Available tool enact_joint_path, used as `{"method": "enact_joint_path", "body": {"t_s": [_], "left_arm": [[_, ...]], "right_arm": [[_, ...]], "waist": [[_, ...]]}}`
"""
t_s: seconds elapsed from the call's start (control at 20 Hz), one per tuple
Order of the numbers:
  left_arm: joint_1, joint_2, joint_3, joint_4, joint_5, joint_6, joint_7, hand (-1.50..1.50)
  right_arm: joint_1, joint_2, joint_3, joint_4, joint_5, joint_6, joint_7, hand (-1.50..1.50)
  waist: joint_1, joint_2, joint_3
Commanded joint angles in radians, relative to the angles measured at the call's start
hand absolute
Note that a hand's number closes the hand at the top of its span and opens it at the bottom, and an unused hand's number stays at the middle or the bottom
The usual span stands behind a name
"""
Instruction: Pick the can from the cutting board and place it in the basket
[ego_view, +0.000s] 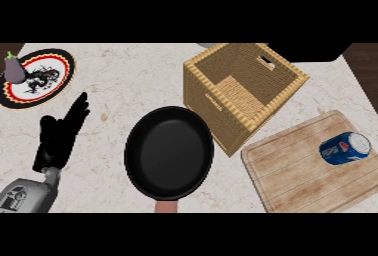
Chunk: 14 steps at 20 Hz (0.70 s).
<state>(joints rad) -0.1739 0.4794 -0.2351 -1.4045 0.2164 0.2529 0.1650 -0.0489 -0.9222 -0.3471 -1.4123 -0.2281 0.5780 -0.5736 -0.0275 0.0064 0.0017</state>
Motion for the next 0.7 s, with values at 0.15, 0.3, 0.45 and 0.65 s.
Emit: {"method": "enact_joint_path", "body": {"t_s": [0.15, 0.3, 0.45, 0.65], "left_arm": [[-0.041, -0.013, -0.003, 0.012, -0.01, -0.002, 0.03, 0.0], [-0.048, -0.015, -0.003, 0.029, -0.009, -0.024, 0.024, 0.0], [-0.087, -0.021, 0.009, 0.055, -0.013, -0.024, 0.037, 0.0], [-0.064, -0.012, 0.025, 0.045, -0.008, -0.042, 0.025, 0.0]], "right_arm": [[0.09, -0.257, 0.056, 0.036, 0.184, 0.225, -0.213, -1.5], [0.12, -0.262, 0.106, 0.076, 0.225, 0.2, -0.31, -1.5], [0.129, -0.279, 0.142, 0.1, 0.246, 0.156, -0.356, -1.5], [0.133, -0.289, 0.179, 0.175, 0.262, 0.093, -0.417, -1.5]], "waist": [[0.015, -0.003, 0.002], [0.027, 0.0, 0.003], [0.029, 0.0, 0.002], [0.041, -0.002, 0.001]]}}
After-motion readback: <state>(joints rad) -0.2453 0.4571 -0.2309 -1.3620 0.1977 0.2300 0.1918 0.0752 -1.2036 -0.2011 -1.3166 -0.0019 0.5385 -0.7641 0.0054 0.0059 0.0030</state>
